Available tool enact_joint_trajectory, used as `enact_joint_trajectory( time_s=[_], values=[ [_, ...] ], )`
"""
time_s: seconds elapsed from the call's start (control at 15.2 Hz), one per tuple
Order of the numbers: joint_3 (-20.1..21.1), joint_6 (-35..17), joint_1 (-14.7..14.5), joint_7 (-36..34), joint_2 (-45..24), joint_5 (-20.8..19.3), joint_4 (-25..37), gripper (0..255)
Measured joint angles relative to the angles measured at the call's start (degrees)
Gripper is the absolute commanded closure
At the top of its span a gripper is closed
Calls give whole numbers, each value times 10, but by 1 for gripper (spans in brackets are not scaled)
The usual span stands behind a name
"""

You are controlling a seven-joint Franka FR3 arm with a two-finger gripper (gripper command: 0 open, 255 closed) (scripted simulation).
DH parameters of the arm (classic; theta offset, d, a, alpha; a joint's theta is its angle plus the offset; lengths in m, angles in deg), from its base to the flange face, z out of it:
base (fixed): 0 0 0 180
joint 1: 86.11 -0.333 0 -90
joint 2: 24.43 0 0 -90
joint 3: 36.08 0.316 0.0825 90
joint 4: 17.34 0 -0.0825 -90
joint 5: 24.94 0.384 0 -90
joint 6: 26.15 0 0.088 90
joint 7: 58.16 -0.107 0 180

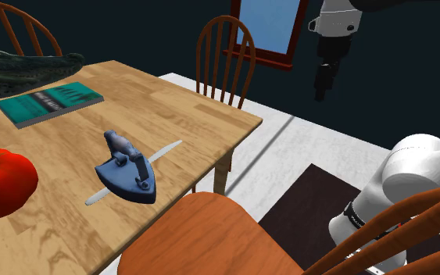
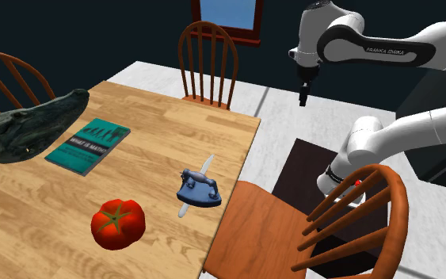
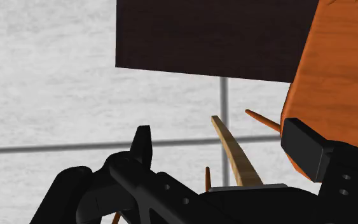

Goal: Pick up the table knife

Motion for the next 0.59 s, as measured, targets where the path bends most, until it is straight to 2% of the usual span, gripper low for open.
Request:
enact_joint_trajectory(
  time_s=[0.2,0.59],
  values=[
    [17,6,1,-33,11,16,-6,0],
    [105,3,6,-199,40,105,-35,0]
  ],
)
